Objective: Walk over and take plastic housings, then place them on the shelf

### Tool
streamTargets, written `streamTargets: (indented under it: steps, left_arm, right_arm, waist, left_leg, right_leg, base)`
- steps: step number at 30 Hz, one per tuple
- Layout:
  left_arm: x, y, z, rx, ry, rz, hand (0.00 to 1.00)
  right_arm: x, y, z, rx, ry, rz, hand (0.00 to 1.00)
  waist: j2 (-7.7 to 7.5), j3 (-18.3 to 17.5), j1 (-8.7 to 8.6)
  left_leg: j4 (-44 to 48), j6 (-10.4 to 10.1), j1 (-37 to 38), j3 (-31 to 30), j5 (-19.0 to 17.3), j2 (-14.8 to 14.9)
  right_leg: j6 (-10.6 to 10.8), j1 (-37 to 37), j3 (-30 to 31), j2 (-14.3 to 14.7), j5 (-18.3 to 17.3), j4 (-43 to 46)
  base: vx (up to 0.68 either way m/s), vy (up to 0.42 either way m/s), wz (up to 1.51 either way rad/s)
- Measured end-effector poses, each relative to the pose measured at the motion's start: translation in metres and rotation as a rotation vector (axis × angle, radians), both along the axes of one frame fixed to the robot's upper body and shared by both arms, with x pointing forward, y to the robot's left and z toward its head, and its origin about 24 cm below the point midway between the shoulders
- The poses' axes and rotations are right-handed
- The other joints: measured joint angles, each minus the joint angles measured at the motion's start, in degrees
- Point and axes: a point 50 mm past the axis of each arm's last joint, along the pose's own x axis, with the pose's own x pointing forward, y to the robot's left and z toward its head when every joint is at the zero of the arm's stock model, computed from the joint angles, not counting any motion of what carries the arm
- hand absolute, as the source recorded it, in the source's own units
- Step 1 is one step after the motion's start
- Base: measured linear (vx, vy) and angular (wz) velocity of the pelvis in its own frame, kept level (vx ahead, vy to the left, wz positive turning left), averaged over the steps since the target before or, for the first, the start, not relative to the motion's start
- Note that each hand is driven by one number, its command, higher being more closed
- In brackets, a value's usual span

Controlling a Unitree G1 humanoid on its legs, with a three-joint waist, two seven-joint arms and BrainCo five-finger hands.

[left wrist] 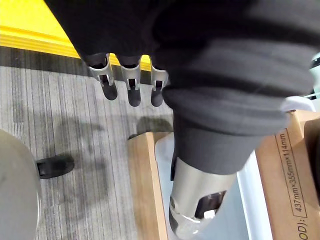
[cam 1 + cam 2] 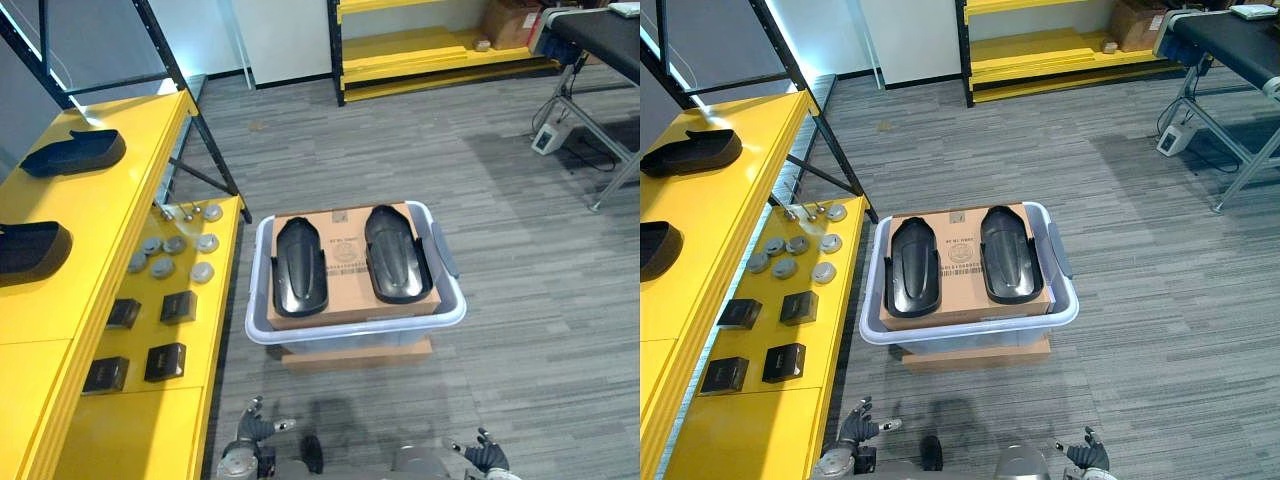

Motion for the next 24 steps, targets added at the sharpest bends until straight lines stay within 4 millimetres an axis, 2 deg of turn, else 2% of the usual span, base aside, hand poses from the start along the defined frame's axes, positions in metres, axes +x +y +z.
streamTargets:
  steps: [2, 4, 7, 8, 9, 11, 14, 19, 22, 24]
  left_arm:
    - [0.0, 0.001, 0.0, 0.003, 0.0, 0.0, 0.0]
    - [0.001, 0.005, 0.001, 0.013, -0.004, -0.002, 0.0]
    - [0.001, 0.011, 0.002, 0.029, -0.009, -0.003, 0.0]
    - [0.0, 0.012, 0.002, 0.03, -0.008, -0.001, 0.0]
    - [-0.002, 0.012, 0.002, 0.028, -0.009, 0.002, 0.0]
    - [-0.007, 0.012, 0.001, 0.026, 0.001, -0.014, 0.0]
    - [-0.017, 0.012, -0.001, 0.023, 0.023, -0.009, 0.0]
    - [-0.015, 0.012, 0.001, 0.022, 0.009, -0.006, 0.0]
    - [-0.012, 0.012, 0.003, 0.02, -0.012, -0.007, 0.0]
    - [-0.004, 0.011, 0.007, 0.02, -0.048, -0.01, 0.0]
  right_arm:
    - [0.007, -0.004, 0.005, -0.022, -0.033, -0.014, 0.0]
    - [0.024, -0.014, 0.02, -0.07, -0.127, -0.017, 0.0]
    - [0.055, -0.048, 0.07, -0.23, -0.353, -0.036, 0.0]
    - [0.065, -0.062, 0.094, -0.311, -0.441, -0.026, 0.0]
    - [0.071, -0.068, 0.107, -0.352, -0.486, -0.023, 0.0]
    - [0.086, -0.083, 0.146, -0.485, -0.616, -0.02, 0.0]
    - [0.099, -0.084, 0.166, -0.546, -0.686, -0.002, 0.0]
    - [0.12, -0.074, 0.177, -0.583, -0.717, 0.099, 0.0]
    - [0.147, -0.061, 0.19, -0.611, -0.757, 0.203, 0.0]
    - [0.175, -0.06, 0.197, -0.629, -0.757, 0.241, 0.0]
  waist:
    - [-0.64, -0.37, 0.04]
    - [-1.18, -0.62, -0.07]
    - [-1.5, -0.79, -0.12]
    - [-1.51, -0.8, -0.15]
    - [-1.51, -0.8, -0.14]
    - [-1.66, -0.89, -0.16]
    - [-1.99, -1.54, -0.14]
    - [-1.65, -1.68, -0.04]
    - [-1.29, -1.35, -0.05]
    - [-0.86, 0.59, 0.15]
  left_leg:
    - [-0.03, -0.01, -0.07, -0.09, 0.0, 0.06]
    - [-0.04, -0.01, -0.17, -0.05, -0.01, 0.07]
    - [-0.05, -0.01, -0.74, -0.04, -0.01, 0.02]
    - [-0.05, -0.01, -0.99, -0.05, -0.01, -0.01]
    - [-0.05, -0.01, -1.1, -0.05, -0.01, 0.0]
    - [-0.04, 0.0, -1.53, -0.19, -0.01, 0.03]
    - [-0.04, 0.04, -2.15, -0.46, 0.03, 0.11]
    - [-0.05, 0.39, -3.45, -1.76, 0.51, -0.1]
    - [-0.06, 0.43, -4.76, -2.54, 1.27, -0.18]
    - [-0.07, 0.45, -6.16, -3.36, 2.25, -0.19]
  right_leg:
    - [-0.03, 0.36, -0.19, 0.13, 0.06, -0.78]
    - [-0.01, 0.32, -0.09, 0.16, 0.12, -1.04]
    - [0.2, 0.09, 0.06, 0.19, 0.72, -1.99]
    - [0.3, 0.09, 0.05, 0.2, 1.11, -2.57]
    - [0.29, 0.14, 0.06, 0.24, 1.39, -2.97]
    - [0.35, 0.15, -0.01, 0.36, 1.97, -3.95]
    - [0.41, 0.21, -0.41, 0.53, 2.66, -5.12]
    - [0.48, 0.01, -1.67, 0.5, 3.45, -6.16]
    - [0.5, -0.55, -2.53, 0.54, 4.17, -6.85]
    - [0.34, -1.47, -3.27, 0.61, 4.82, -6.88]
  base:
    - [0.08, -0.032, 0.01]
    - [0.05, -0.021, -0.03]
    - [0.02, -0.003, -0.03]
    - [0.0, 0.0, 0.0]
    - [0.0, 0.0, 0.0]
    - [0.0, 0.0, 0.0]
    - [-0.02, 0.004, 0.05]
    - [-0.03, 0.003, 0.13]
    - [-0.04, 0.001, 0.15]
    - [-0.09, 0.007, 0.18]
